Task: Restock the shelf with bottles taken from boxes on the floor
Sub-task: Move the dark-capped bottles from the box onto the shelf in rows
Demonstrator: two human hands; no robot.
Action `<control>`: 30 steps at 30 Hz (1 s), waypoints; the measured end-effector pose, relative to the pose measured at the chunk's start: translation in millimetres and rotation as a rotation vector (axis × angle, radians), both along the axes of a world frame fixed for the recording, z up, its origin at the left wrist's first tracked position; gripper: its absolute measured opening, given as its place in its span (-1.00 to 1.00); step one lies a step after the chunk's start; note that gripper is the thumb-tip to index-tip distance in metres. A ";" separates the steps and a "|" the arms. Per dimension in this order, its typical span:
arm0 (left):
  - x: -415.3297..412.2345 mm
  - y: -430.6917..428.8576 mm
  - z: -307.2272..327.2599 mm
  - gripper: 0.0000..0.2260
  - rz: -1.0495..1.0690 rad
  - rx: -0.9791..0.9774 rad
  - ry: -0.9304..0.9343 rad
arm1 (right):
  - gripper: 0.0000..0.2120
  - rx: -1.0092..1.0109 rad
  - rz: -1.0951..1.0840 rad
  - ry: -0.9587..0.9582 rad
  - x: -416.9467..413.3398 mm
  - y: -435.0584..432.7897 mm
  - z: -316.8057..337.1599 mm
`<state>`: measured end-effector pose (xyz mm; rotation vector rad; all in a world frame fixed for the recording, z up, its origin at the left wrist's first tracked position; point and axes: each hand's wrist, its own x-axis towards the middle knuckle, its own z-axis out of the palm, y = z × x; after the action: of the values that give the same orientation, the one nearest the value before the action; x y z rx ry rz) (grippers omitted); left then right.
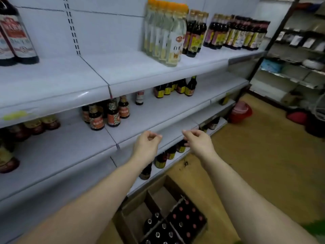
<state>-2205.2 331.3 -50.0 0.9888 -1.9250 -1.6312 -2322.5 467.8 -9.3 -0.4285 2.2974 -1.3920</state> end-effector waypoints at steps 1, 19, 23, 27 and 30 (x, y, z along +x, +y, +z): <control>-5.5 2.3 -10.0 -0.86 -0.025 0.011 -0.022 | -0.75 0.008 -0.027 -0.009 -3.5 2.9 -10.1; -27.1 -32.3 -176.1 -0.81 -0.316 0.106 -0.347 | -0.87 0.245 -0.369 -0.305 6.1 -6.6 -173.1; -21.1 -31.4 -204.3 -0.84 -0.291 0.139 -0.408 | -0.83 0.312 -0.337 -0.350 3.6 -8.1 -205.1; -21.3 -28.5 -225.2 -0.84 -0.257 0.177 -0.437 | -0.80 0.367 -0.276 -0.366 -9.8 -8.9 -231.0; -21.1 -22.9 -239.1 -0.84 -0.206 0.190 -0.473 | -0.80 0.381 -0.206 -0.365 -22.7 -5.7 -252.0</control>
<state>-2226.3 308.4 -289.1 1.3941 -2.2677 -1.8470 -2345.2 462.1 -261.3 0.1710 2.2651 -0.9793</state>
